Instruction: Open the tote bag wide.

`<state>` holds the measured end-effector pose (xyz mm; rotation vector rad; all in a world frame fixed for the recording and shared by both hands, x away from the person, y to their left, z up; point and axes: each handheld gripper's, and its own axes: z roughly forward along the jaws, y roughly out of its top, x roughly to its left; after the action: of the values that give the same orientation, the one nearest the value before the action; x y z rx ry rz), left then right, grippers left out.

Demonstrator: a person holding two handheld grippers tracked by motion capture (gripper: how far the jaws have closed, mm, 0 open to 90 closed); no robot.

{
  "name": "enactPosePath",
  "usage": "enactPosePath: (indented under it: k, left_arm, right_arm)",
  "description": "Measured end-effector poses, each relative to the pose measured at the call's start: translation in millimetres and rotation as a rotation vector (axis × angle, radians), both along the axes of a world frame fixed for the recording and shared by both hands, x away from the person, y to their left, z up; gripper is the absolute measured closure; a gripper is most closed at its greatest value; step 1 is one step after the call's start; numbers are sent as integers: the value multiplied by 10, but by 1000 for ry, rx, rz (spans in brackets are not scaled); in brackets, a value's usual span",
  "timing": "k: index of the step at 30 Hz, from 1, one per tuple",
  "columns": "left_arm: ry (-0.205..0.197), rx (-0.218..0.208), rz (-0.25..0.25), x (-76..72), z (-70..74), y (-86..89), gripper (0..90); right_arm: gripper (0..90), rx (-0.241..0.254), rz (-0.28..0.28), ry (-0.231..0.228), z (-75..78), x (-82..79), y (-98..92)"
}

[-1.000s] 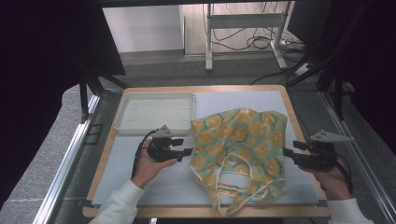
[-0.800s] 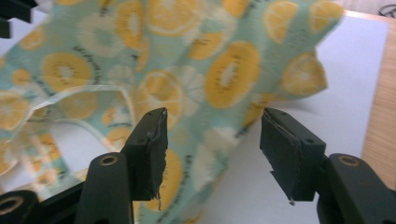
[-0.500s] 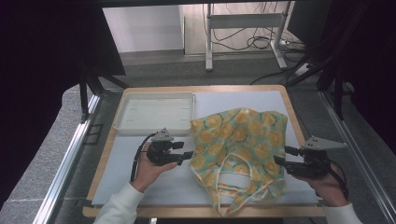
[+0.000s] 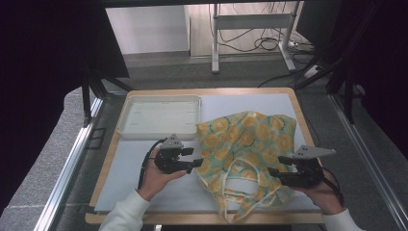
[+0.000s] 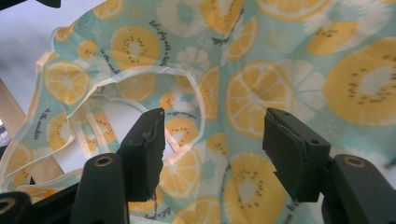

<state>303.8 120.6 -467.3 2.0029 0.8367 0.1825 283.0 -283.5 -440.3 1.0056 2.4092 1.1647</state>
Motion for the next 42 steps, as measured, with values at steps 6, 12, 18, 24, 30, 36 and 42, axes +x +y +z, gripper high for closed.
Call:
enactPosePath:
  k: [6,12,18,24,30,36,42]
  left_arm:
    - [-7,24,-19,-33,8,-68,407]
    - [-13,35,-46,-56,44,-168,389]
    - [-25,71,-74,-97,51,-330,344]
    - [-48,109,-94,-150,58,-426,323]
    - [-63,110,-106,-179,141,-434,323]
    - [-16,153,-120,-79,29,-616,315]
    - [11,214,-94,52,-128,-755,378]
  right_arm:
    - [391,-14,13,21,-53,1,58]
    - [389,-20,17,28,-86,-10,68]
    - [386,-22,13,34,-107,-15,67]
    - [386,-23,9,37,-123,-24,59]
    - [384,-24,8,47,-143,-25,60]
    - [382,-25,5,50,-152,-22,64]
    - [382,-27,6,47,-153,-24,62]
